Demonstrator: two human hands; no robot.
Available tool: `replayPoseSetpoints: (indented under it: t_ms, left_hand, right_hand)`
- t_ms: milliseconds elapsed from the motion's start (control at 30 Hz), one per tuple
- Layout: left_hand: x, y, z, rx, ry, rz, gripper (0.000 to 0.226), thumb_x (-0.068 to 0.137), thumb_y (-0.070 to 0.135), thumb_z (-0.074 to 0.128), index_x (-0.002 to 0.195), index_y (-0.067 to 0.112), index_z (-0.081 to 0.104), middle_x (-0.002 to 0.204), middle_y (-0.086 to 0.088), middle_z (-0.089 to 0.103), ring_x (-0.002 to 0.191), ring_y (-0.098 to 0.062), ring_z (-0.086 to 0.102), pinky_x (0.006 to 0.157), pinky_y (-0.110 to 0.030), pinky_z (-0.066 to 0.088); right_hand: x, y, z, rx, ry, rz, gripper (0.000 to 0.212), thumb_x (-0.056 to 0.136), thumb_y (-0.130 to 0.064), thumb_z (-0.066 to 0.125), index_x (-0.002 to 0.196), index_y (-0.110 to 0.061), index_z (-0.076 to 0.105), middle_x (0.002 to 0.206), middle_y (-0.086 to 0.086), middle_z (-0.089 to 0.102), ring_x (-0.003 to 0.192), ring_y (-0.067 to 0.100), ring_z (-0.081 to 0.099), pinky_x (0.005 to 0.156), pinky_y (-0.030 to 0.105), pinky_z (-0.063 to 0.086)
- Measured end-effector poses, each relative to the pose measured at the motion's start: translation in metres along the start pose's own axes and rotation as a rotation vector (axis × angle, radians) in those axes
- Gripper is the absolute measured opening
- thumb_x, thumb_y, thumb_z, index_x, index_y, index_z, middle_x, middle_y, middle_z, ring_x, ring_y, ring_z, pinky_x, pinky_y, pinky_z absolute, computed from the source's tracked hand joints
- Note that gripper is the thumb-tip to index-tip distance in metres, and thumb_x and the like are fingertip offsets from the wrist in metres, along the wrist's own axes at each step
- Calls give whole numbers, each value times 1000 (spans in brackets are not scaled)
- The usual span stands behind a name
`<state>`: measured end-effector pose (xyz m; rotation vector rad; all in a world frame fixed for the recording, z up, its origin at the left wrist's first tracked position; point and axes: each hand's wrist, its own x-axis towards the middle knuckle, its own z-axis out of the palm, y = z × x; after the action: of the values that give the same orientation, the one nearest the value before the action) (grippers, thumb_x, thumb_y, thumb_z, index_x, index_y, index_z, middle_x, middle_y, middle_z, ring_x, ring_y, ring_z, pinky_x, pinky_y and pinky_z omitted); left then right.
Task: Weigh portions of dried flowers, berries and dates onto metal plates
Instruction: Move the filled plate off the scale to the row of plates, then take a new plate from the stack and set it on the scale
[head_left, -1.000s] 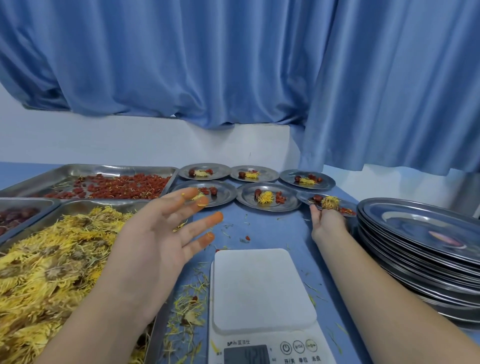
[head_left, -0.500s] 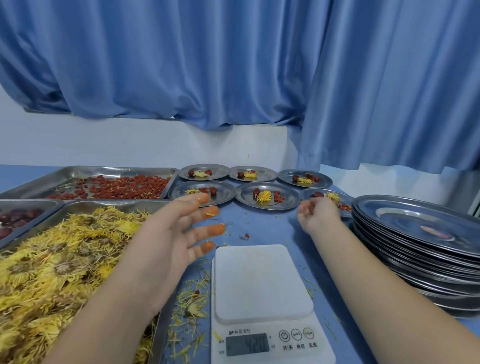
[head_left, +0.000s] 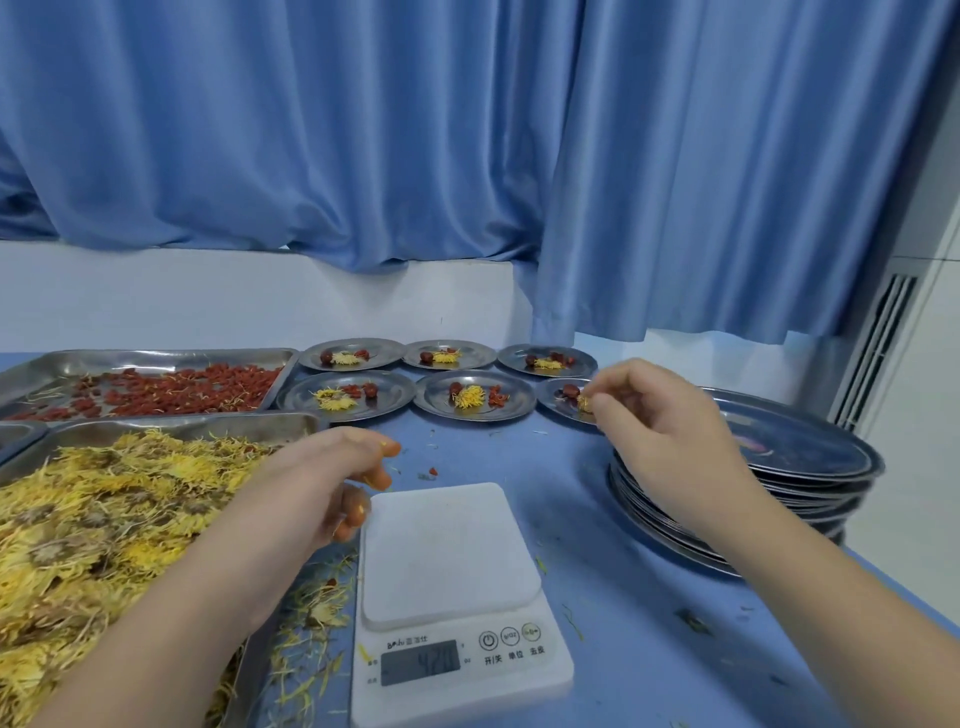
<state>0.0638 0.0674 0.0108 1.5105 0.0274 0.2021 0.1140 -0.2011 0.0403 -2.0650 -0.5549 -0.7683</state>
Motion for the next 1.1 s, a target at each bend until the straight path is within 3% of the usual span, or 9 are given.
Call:
replayPoseSetpoints:
  t_ms: [67,100,167,267,500,633,800,1100]
  left_hand:
    - [0,-2,-1,84,-5,13,17,92,23,61,88,23,77,75,-1,66,54,-13,50,51,-29,41]
    - [1,-3,-1,117,-2,17,18,93,24,61,86,26,77,75,1,67,54,-12,51,53,-29,42]
    - [3,-5,-2,154,9,13,21,94,23,59,84,28,77,75,1,68,52,-12,52,54,-30,42]
    - [5,-7,-3,184,-1,14,23,95,22,58,84,28,77,75,-1,67,53,-13,52,53,-31,42]
    - [7,-12,-7,221,14,13,25,96,18,57,85,26,77,74,-1,68,54,-14,56,54,-32,45]
    - [9,-13,-9,218,5,28,24,96,19,56,86,27,77,75,-1,69,55,-14,57,52,-30,46]
    - [9,-14,-11,217,-5,40,24,96,20,55,88,27,77,76,-2,69,55,-14,58,50,-28,47]
    - [7,-12,-10,223,7,39,25,96,19,55,88,27,77,77,-1,69,57,-15,59,56,-32,47]
  right_hand:
    - [-14,15,-21,-392,41,-176,12,84,-7,63,89,-17,65,84,-3,61,80,16,56,73,26,45]
    - [-18,23,-29,-506,38,-174,12,82,-7,64,93,-14,66,89,1,62,84,22,57,76,34,47]
    - [-17,33,-41,-619,5,-16,19,82,-14,63,101,-12,66,99,7,65,94,30,58,80,41,48]
    - [-16,36,-50,-725,-33,167,23,85,-26,57,104,-18,66,97,6,69,95,31,59,79,39,49]
    - [-21,27,-50,-760,-89,153,15,79,-25,53,83,-17,66,73,2,68,76,27,60,66,35,51]
    - [-20,26,-51,-706,-49,198,20,76,-26,60,94,-21,66,76,0,71,79,25,62,68,30,49]
    - [-17,28,-51,-713,-107,199,26,77,-25,59,101,-19,52,84,-3,68,83,24,60,68,30,46]
    - [-18,29,-58,-587,2,92,20,75,-18,74,95,-21,69,78,-4,70,82,24,64,76,38,52]
